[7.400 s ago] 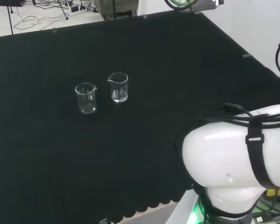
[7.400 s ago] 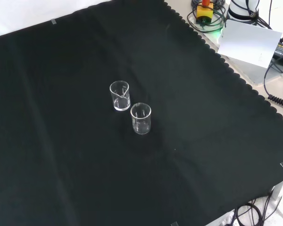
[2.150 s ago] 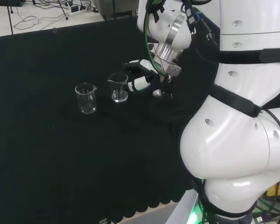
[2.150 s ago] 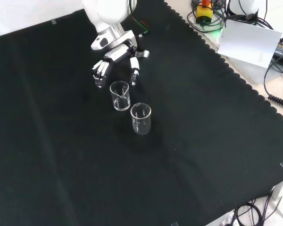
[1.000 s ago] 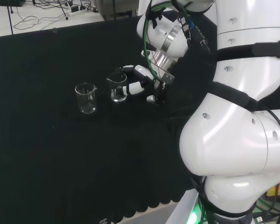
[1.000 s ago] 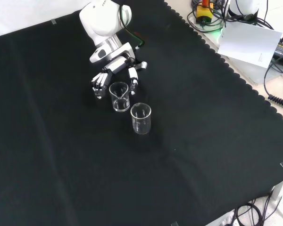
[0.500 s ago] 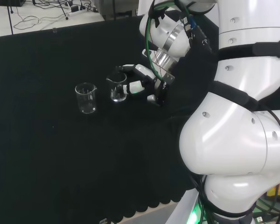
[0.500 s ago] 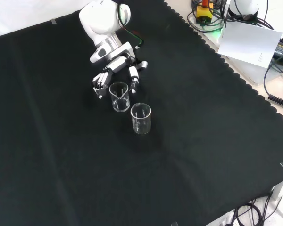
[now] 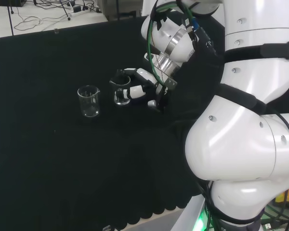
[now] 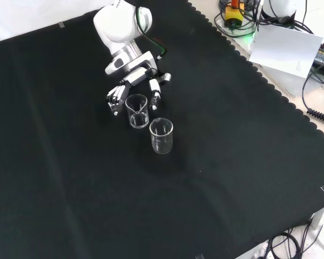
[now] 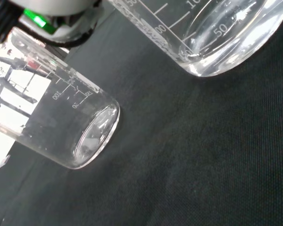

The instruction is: Pick up the beaker on the right.

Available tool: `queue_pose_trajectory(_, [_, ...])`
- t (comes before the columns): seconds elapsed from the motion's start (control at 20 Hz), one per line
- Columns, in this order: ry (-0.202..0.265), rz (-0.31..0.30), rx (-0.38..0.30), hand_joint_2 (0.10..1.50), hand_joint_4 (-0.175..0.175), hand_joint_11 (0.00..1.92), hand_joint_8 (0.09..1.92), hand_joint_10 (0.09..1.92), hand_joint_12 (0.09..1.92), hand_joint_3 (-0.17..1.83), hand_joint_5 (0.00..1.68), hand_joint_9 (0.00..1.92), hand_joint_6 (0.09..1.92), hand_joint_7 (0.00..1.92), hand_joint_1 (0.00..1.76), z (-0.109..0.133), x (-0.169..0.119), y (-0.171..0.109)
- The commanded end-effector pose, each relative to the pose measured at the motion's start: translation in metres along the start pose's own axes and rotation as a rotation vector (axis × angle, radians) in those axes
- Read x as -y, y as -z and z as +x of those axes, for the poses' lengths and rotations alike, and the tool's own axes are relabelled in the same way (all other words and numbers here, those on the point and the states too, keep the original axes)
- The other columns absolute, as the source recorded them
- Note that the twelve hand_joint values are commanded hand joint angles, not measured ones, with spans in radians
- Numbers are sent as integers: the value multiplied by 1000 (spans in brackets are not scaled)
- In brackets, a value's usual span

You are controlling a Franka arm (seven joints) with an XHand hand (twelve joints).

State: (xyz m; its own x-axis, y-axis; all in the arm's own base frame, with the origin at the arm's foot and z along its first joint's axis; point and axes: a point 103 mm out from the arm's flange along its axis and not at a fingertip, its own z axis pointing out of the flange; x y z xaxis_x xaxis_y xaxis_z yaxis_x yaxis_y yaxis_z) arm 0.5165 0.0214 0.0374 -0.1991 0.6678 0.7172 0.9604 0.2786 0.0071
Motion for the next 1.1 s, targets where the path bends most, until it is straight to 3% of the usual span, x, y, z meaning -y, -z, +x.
queue_pose_trajectory(0.05, [-22,-52,-11,543,-34,56,657,593,1383,516,535,459,87,348,826,-2,0,1])
queue_pose_trajectory(0.25, [-27,-77,-22,544,-34,56,657,592,1382,515,541,461,87,349,826,0,-2,0])
queue_pose_trajectory(0.9, [-65,-50,6,555,-34,58,658,588,1378,514,601,462,112,352,841,-3,-6,-4])
queue_pose_trajectory(1.1, [-64,-42,33,566,-34,66,655,580,1373,501,609,467,173,358,856,7,-12,-15])
